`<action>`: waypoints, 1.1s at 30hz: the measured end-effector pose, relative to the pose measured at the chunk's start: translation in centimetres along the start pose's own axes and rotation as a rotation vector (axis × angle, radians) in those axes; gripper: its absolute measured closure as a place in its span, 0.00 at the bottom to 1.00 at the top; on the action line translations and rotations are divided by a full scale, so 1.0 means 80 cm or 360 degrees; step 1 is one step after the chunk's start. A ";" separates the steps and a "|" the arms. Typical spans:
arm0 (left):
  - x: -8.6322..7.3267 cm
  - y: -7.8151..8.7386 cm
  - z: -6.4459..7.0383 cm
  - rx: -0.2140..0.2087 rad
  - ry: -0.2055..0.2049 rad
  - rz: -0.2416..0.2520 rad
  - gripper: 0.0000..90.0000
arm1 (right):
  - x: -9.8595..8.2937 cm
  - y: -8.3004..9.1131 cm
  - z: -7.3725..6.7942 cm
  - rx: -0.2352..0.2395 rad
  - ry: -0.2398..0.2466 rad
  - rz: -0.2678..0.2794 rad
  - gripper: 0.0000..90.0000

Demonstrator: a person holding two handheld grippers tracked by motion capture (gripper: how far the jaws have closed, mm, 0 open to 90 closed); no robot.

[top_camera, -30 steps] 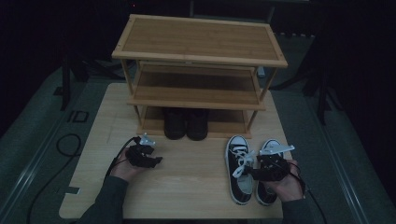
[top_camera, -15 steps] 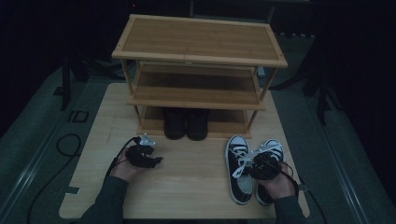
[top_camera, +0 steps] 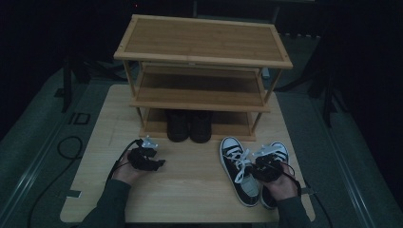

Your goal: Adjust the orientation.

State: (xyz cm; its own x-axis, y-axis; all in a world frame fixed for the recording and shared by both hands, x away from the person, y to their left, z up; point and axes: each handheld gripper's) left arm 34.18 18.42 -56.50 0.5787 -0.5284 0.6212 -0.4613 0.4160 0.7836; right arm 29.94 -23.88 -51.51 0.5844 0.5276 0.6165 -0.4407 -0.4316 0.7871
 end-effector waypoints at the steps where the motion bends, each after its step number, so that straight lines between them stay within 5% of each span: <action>1: 0.000 0.000 0.000 0.0000 0.0000 0.0000 0.50 | 0.000 0.000 0.000 0.0000 0.0000 0.0000 0.94; 10: 0.000 0.000 0.000 -0.0001 0.0000 0.0001 0.50 | 0.000 -0.002 -0.001 0.0172 0.0067 0.0076 0.95; 13: 0.000 0.000 0.000 0.0002 0.0000 0.0002 0.50 | 0.002 -0.006 -0.002 0.0143 0.0081 0.0039 0.94; 14: 0.000 0.000 0.000 0.0002 -0.0002 0.0002 0.50 | 0.005 -0.009 -0.002 0.0074 0.0094 -0.0026 0.92; 18: 0.000 0.000 0.000 -0.0003 0.0000 0.0003 0.50 | 0.005 -0.007 -0.002 0.0072 0.0090 -0.0039 0.79; 21: 0.000 0.000 0.000 -0.0003 0.0001 0.0003 0.50 | 0.004 -0.002 0.001 0.0074 0.0083 -0.0027 0.63; 26: 0.000 0.000 -0.001 -0.0004 0.0006 0.0005 0.50 | 0.001 0.011 0.009 0.0089 0.0045 0.0016 0.58; 33: -0.001 0.000 -0.001 -0.0006 0.0009 0.0006 0.50 | 0.002 0.033 0.009 0.0012 0.0037 0.0078 0.51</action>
State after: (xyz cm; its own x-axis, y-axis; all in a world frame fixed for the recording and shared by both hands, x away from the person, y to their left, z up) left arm 34.19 18.50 -56.51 0.5807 -0.5225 0.6243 -0.4612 0.4207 0.7812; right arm 29.37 -25.45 -49.33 0.5461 0.5223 0.6549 -0.4634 -0.4629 0.7556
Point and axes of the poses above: each handheld gripper's, and its own axes: y roughly backward along the jaws, x roughly out of its top, z roughly to its right, and after that the axes turned 1 degree about x, right-handed
